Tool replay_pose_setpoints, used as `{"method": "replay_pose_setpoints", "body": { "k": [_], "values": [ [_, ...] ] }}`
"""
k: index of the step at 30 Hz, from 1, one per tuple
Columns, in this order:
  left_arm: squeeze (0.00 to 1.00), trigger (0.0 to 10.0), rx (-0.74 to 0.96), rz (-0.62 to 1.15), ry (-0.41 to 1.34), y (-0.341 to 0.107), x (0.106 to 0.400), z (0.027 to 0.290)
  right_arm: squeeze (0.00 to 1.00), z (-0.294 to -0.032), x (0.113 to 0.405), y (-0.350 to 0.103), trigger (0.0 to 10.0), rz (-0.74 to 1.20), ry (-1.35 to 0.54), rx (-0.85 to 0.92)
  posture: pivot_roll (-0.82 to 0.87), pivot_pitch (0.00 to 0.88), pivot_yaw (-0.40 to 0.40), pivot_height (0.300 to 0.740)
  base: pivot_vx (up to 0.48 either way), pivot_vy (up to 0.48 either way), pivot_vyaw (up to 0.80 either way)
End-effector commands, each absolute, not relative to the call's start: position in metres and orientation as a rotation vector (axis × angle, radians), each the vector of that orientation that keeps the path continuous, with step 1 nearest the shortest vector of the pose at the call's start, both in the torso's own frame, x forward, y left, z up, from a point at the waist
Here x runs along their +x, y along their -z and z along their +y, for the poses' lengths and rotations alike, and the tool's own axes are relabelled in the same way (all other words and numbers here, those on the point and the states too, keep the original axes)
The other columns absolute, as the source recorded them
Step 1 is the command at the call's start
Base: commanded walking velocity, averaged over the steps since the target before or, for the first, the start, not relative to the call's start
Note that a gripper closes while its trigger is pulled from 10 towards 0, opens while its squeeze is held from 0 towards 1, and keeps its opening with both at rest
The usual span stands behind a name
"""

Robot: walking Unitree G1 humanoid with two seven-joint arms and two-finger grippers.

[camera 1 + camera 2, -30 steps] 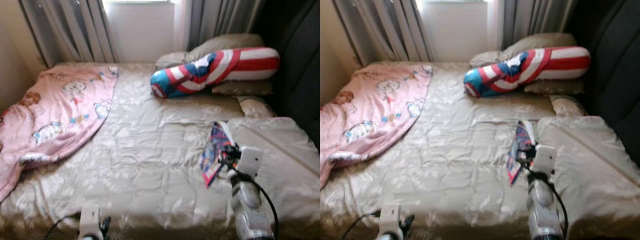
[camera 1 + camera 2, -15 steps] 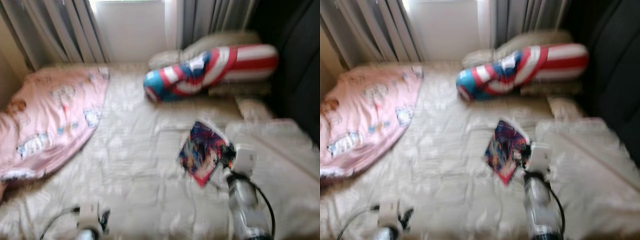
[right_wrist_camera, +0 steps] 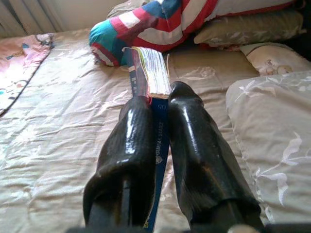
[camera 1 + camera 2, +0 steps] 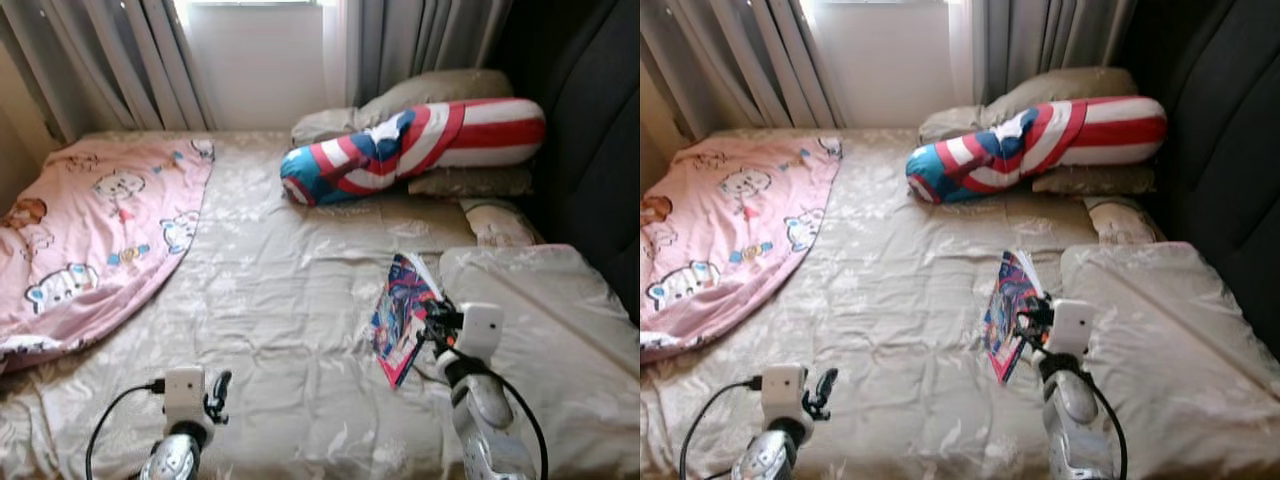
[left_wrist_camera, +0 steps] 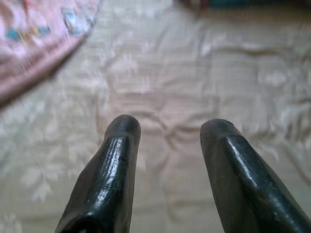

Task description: Clean up the room

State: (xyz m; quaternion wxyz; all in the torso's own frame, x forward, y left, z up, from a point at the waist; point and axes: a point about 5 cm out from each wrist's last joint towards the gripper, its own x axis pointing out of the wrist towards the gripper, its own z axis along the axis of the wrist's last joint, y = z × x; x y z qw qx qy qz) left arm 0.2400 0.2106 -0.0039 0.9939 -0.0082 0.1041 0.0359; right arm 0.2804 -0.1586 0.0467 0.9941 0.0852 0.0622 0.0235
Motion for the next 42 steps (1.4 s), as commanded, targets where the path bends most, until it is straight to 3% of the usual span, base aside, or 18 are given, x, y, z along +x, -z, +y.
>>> {"method": "replay_pose_setpoints", "body": {
  "k": [1,13,19,42],
  "values": [
    [0.0,10.0,-0.002,0.142,-0.1,-0.009,0.242,0.222,0.0,-0.158,0.285,-0.06,10.0,0.062,-0.061,0.193,-0.04,0.034,-0.006,0.74,0.0,0.0,0.0],
    [0.0,10.0,-0.004,0.063,-0.083,-0.03,0.248,0.215,0.0,-0.15,0.287,-0.063,10.0,0.066,-0.118,0.215,-0.04,0.033,-0.005,0.74,0.0,0.0,0.0],
    [0.0,10.0,-0.019,0.074,-0.068,-0.031,0.249,0.208,0.0,-0.153,0.286,-0.062,10.0,0.065,-0.104,0.193,-0.04,0.034,-0.003,0.697,0.0,0.0,0.0],
    [0.0,10.0,-0.032,0.075,-0.063,-0.036,0.253,0.204,0.0,-0.149,0.289,-0.061,10.0,0.078,-0.118,0.179,-0.03,0.01,-0.007,0.682,0.0,0.0,0.0]
  ]
}}
